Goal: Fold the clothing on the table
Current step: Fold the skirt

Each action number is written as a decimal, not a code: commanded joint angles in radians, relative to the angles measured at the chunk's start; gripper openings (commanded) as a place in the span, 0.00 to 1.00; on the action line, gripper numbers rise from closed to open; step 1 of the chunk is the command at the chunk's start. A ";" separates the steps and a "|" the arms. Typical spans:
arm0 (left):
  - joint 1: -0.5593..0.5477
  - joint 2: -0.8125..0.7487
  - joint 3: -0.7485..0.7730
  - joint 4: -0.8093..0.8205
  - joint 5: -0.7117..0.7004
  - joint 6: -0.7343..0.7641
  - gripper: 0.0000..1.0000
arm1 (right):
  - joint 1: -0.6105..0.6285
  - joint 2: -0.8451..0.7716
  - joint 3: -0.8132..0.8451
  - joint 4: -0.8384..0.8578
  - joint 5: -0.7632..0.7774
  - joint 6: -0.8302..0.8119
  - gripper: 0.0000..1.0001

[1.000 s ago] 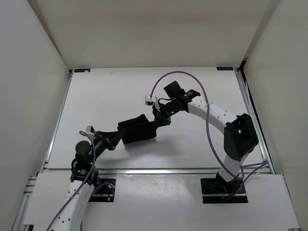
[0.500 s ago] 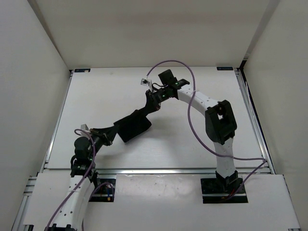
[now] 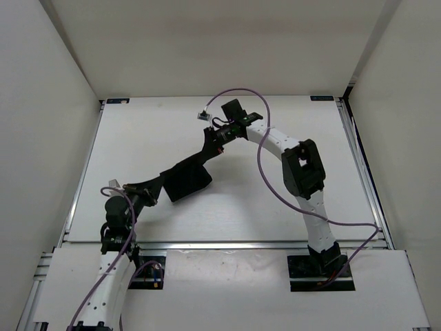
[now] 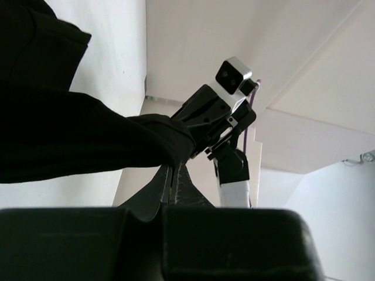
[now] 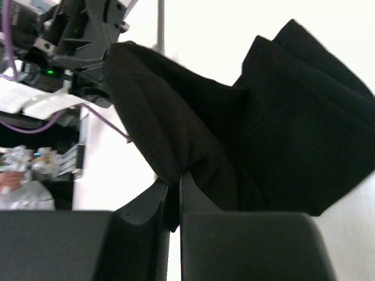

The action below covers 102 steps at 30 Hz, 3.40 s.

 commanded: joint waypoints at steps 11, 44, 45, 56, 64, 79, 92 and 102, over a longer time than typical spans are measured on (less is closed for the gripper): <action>0.100 0.131 -0.026 0.122 -0.139 0.037 0.00 | -0.143 0.214 0.235 0.240 -0.081 0.327 0.03; -0.023 1.027 0.306 0.495 -0.145 0.296 0.45 | -0.180 0.530 0.886 -0.388 0.051 -0.080 0.54; -0.023 1.036 0.310 0.495 -0.147 0.308 0.76 | -0.186 0.524 0.898 -0.407 0.062 -0.131 0.59; -0.081 1.062 0.533 0.290 -0.029 0.605 0.99 | -0.207 0.484 0.916 -0.679 0.111 -0.466 0.63; -0.221 1.028 0.537 0.153 -0.102 0.718 0.99 | -0.166 0.441 0.918 -0.668 -0.131 -0.417 0.00; -0.259 1.110 0.493 0.102 0.039 0.818 0.16 | -0.017 0.427 0.752 -0.723 -0.045 -0.438 0.00; -0.320 1.283 0.514 0.192 0.097 0.808 0.12 | -0.005 0.496 0.689 -0.604 0.002 -0.297 0.00; -0.382 1.323 0.518 0.168 0.068 0.782 0.06 | -0.014 0.547 0.737 -0.622 0.130 -0.298 0.00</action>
